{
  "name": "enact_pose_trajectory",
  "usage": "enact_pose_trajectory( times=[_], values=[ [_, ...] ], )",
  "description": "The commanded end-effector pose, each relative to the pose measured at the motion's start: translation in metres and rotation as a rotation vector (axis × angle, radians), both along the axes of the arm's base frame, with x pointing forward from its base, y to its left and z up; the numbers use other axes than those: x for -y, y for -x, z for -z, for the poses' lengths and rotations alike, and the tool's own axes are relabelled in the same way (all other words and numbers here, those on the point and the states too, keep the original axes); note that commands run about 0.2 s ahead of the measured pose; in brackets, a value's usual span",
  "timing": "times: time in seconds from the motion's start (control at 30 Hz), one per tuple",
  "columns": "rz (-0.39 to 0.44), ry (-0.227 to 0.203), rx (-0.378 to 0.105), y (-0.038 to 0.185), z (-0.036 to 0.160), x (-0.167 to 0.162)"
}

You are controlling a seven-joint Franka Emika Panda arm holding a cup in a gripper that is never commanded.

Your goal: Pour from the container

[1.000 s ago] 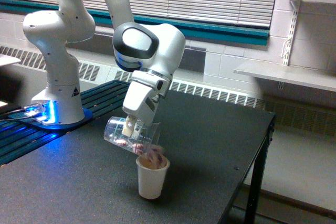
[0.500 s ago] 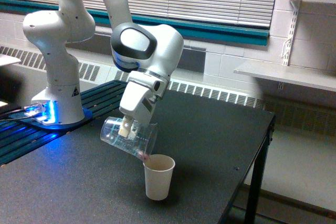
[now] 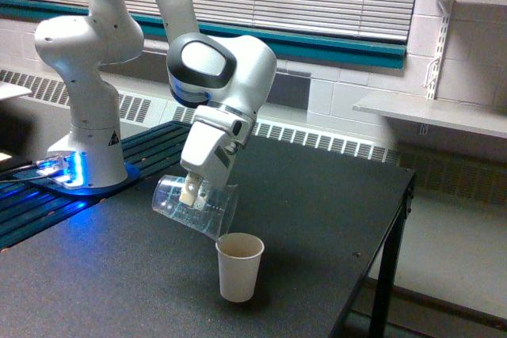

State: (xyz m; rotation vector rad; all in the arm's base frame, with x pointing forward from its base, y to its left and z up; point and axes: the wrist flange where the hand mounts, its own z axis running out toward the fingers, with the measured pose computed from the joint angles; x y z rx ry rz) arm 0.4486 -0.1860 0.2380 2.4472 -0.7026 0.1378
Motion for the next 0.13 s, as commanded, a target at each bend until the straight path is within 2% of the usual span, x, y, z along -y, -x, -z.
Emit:
enact_pose_trajectory(
  times=[0.03, 0.13],
  values=[
    [0.014, -0.02, 0.02, 0.0036, -0.0036, 0.0063],
    [0.016, -0.02, 0.022, 0.0043, -0.0037, 0.0065]
  ],
)
